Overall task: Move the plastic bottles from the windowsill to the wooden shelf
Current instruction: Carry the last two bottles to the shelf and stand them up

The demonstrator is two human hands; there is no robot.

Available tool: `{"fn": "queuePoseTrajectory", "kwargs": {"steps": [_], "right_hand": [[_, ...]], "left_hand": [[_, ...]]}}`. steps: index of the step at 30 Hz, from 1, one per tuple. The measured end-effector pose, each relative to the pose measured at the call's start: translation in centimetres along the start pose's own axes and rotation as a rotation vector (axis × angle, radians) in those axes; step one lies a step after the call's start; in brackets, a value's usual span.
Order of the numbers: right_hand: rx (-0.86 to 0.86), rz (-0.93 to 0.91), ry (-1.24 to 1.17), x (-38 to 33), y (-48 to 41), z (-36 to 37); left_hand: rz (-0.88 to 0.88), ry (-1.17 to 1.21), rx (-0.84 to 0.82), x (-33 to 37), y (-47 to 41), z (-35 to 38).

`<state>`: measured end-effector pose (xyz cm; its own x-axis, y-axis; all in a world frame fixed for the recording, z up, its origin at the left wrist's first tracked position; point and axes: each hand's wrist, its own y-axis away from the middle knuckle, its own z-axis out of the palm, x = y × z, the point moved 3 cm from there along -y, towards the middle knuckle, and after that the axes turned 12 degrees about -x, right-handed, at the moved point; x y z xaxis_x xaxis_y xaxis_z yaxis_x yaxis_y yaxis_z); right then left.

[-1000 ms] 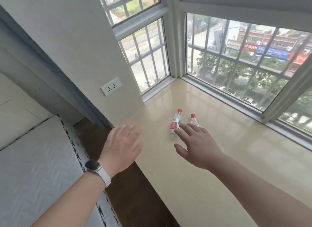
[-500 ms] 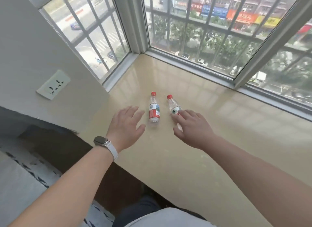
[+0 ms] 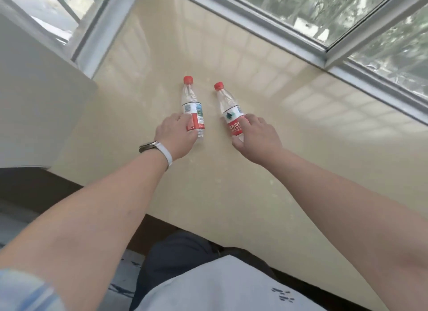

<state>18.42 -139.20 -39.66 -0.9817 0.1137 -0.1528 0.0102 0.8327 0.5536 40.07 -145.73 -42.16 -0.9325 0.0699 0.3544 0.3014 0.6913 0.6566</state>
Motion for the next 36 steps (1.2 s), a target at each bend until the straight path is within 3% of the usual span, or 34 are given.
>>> {"fn": "queuePoseTrajectory", "kwargs": {"steps": [8,19,36], "right_hand": [[-0.095,0.239,-0.391,2.5,-6.7,3.7],[-0.185,0.383,-0.662,4.1,-10.5,7.4],[-0.107,0.452,-1.011,4.4,-2.9,4.5]], "left_hand": [[-0.192,0.300,-0.051,-1.4,-7.0,3.0],[-0.346,0.772,-0.035,-0.8,-11.0,4.6],[-0.168,0.920,-0.034,1.2,-5.7,3.4]]}}
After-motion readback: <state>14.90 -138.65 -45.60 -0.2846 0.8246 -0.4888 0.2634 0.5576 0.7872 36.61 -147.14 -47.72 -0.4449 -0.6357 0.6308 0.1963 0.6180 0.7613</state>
